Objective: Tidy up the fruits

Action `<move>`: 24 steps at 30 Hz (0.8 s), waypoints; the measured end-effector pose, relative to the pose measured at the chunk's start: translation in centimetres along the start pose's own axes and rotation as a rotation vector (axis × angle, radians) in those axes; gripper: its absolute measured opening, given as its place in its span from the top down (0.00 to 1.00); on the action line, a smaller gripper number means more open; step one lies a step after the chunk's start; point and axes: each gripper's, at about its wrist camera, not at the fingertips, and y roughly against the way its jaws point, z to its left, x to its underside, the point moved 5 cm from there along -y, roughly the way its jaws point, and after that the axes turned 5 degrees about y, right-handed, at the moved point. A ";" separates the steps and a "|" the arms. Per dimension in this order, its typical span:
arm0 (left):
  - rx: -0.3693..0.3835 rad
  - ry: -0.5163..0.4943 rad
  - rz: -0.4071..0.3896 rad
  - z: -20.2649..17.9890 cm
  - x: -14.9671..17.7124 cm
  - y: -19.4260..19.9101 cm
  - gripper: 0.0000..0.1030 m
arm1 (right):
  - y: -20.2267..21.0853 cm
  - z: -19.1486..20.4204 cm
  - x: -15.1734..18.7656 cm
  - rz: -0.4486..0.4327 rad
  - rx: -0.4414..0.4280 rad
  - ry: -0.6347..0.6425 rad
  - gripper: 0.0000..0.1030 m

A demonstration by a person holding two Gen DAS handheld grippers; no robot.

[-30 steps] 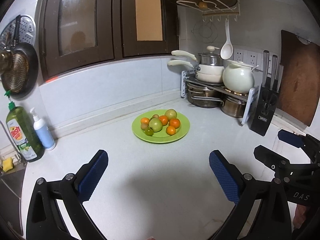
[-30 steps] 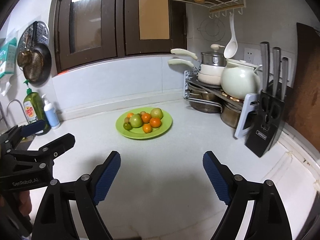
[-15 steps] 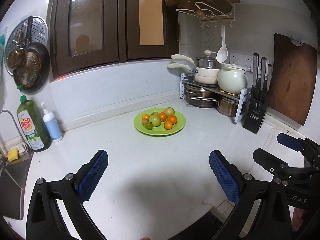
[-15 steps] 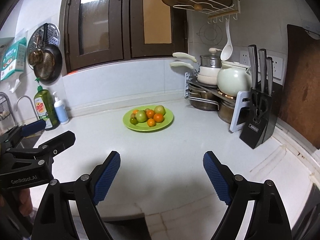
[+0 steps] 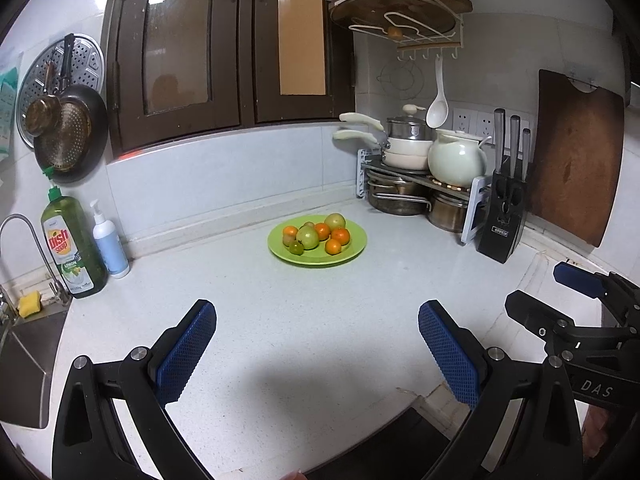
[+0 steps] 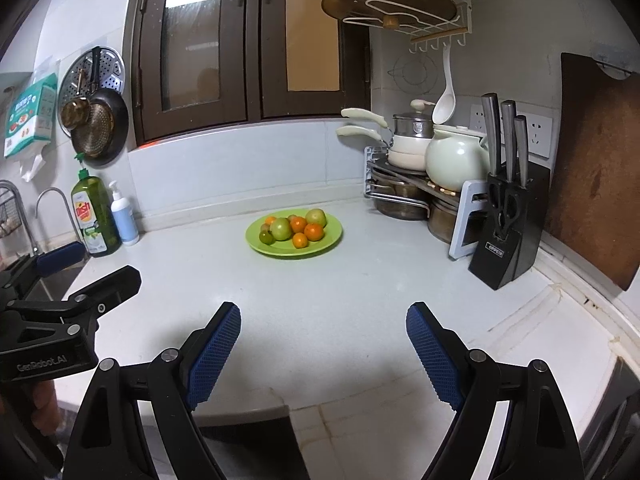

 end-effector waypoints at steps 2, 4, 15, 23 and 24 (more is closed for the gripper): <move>0.000 0.000 -0.002 0.0 0.1 0.2 0.00 | 0.1 -0.1 0.0 0.001 -0.003 0.000 0.17; -0.003 0.001 -0.004 0.1 0.1 0.3 0.00 | 0.1 0.0 0.0 -0.003 0.001 0.001 0.17; -0.011 0.004 -0.017 0.3 0.0 1.0 0.00 | 0.8 0.2 0.0 -0.018 0.000 0.008 0.17; -0.010 0.002 -0.017 0.0 0.0 1.1 0.00 | 0.8 0.0 0.0 -0.014 -0.004 0.009 0.17; -0.010 0.003 -0.016 0.0 0.0 1.1 0.00 | 0.8 0.0 0.0 -0.014 -0.004 0.009 0.17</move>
